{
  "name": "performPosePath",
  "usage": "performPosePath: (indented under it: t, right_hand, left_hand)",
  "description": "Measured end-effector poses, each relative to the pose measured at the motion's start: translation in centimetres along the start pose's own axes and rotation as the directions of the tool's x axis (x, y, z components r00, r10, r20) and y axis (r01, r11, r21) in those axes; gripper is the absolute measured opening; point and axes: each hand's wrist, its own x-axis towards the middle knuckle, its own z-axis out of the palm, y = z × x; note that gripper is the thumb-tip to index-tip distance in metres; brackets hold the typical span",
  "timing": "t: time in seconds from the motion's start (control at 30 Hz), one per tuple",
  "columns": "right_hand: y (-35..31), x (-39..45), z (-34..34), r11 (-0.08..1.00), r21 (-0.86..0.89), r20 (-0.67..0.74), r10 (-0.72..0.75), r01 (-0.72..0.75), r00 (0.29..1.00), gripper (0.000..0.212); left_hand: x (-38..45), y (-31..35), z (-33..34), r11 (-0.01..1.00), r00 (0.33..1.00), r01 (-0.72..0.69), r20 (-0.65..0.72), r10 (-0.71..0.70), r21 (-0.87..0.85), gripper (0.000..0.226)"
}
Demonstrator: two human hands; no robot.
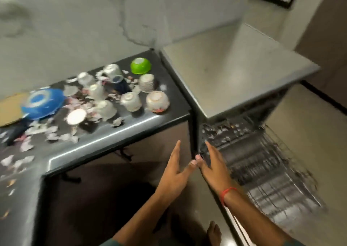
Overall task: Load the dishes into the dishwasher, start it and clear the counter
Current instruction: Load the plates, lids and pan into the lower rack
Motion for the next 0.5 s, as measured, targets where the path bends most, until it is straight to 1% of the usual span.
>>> performPosePath:
  t: [0.07, 0.17, 0.2, 0.27, 0.37, 0.5]
  right_hand:
    - [-3.8, -0.1, 2.1, 0.996, -0.014, 0.073, -0.091, 0.093, 0.993, 0.069]
    - [-8.7, -0.7, 5.6, 0.975, -0.018, 0.180, -0.213, 0.220, 0.960, 0.065]
    - [-10.5, -0.9, 7.1, 0.967, -0.009, 0.217, -0.246, 0.254, 0.945, 0.065]
    - [-13.6, -1.5, 10.1, 0.950, 0.016, 0.287, -0.303, 0.312, 0.909, 0.064]
    - [-17.8, -2.2, 14.8, 0.924, 0.049, 0.377, -0.370, 0.380, 0.849, 0.062]
    - [-22.8, -3.3, 20.7, 0.906, 0.089, 0.471, -0.404, 0.413, 0.784, 0.063]
  left_hand:
    - [-2.1, 0.1, -3.6, 0.996, 0.993, -0.003, -0.116, -0.008, -0.092, 0.091]
    - [-5.4, -0.7, -9.2, 0.982, 0.962, -0.010, -0.271, -0.043, -0.191, 0.078]
    - [-6.7, -1.1, -11.1, 0.976, 0.945, -0.020, -0.323, -0.052, -0.217, 0.077]
    - [-8.9, -2.0, -14.8, 0.966, 0.907, -0.041, -0.414, -0.071, -0.255, 0.082]
    - [-11.6, -3.6, -19.8, 0.953, 0.833, -0.046, -0.539, -0.129, -0.299, 0.088]
    - [-14.3, -5.9, -26.4, 0.948, 0.744, -0.063, -0.648, -0.164, -0.312, 0.080]
